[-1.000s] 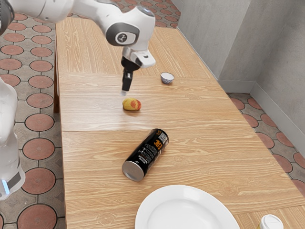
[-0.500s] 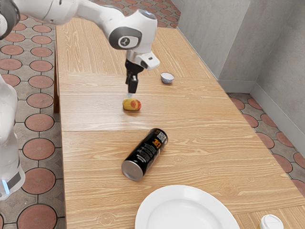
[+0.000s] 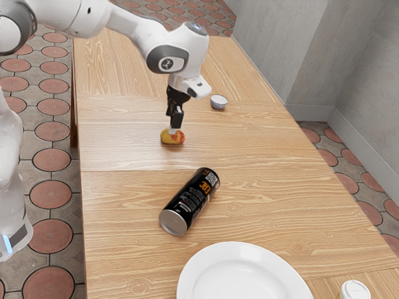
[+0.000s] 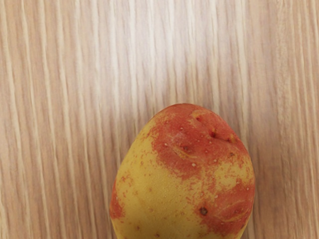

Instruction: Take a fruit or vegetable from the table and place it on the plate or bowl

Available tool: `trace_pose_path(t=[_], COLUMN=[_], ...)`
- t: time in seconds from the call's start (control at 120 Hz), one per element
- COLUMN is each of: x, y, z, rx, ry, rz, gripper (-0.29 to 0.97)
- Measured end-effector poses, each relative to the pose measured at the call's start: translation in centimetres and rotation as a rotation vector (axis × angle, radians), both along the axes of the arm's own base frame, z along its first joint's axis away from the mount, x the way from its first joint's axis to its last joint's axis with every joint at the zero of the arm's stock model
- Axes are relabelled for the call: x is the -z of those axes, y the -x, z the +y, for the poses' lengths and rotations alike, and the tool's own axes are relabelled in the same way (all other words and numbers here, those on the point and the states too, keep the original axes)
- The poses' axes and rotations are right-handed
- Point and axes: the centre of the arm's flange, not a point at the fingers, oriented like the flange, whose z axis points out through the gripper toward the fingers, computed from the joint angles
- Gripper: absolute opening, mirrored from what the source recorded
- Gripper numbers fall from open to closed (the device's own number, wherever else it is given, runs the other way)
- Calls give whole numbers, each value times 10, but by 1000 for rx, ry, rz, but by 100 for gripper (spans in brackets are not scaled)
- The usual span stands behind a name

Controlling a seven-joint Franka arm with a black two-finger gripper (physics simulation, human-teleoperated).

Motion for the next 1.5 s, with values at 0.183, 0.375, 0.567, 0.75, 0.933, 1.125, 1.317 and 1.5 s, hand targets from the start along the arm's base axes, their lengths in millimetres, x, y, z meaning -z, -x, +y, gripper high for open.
trace_pose_path(t=[0.183, 0.375, 0.567, 0.75, 0.933, 1.125, 1.317, 1.5], x=[3, 19, 29, 37, 39, 42, 48, 49], y=[1, -1, -4, -8, -11, -13, -15, -16], z=[0, -2, -4, -4, -4, -4, -4, -4], rx=[-8, -15, -21, -27, -29, -30, -32, -36], ry=[3, 6, 11, 14, 12, 10, 10, 19], rz=[12, 46, 62, 60, 49, 48, 56, 51], gripper=[68, 68, 68, 68, 68, 67, 67, 49])
